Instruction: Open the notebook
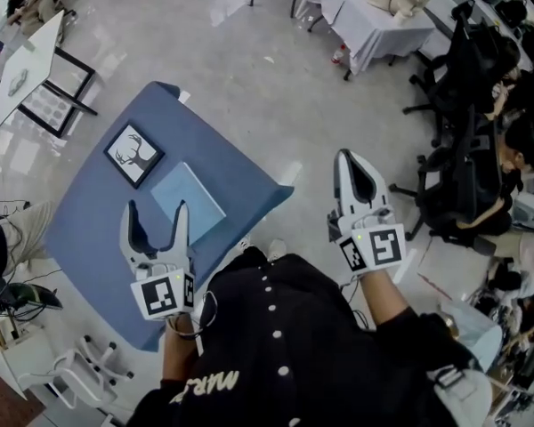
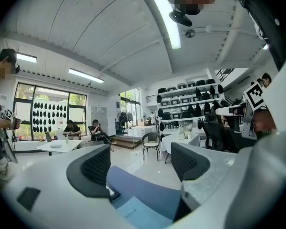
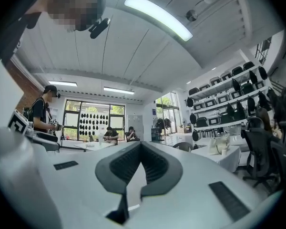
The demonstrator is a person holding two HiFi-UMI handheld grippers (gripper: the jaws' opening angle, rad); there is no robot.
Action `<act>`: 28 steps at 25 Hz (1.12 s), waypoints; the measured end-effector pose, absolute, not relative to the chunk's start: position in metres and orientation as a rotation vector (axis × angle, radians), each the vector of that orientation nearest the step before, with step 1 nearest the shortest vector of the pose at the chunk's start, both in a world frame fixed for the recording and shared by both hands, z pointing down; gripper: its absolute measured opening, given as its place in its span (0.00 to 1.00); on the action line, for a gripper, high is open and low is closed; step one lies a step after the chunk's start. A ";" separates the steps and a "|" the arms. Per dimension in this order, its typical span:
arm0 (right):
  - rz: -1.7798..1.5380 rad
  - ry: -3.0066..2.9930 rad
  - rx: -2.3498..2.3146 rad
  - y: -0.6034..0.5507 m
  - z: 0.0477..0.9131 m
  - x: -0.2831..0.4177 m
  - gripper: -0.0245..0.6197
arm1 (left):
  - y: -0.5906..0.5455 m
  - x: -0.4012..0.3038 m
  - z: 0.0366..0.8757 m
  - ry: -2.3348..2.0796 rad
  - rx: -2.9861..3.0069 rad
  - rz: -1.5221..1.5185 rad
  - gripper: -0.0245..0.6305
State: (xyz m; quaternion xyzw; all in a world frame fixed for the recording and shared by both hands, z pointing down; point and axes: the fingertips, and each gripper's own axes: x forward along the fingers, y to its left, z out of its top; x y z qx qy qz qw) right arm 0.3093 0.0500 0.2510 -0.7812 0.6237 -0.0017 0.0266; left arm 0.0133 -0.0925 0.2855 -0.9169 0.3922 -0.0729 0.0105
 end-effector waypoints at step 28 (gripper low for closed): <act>-0.175 2.679 -1.734 -0.198 0.355 0.168 0.05 | -0.127 -0.064 0.440 1.987 -2.744 -0.573 0.62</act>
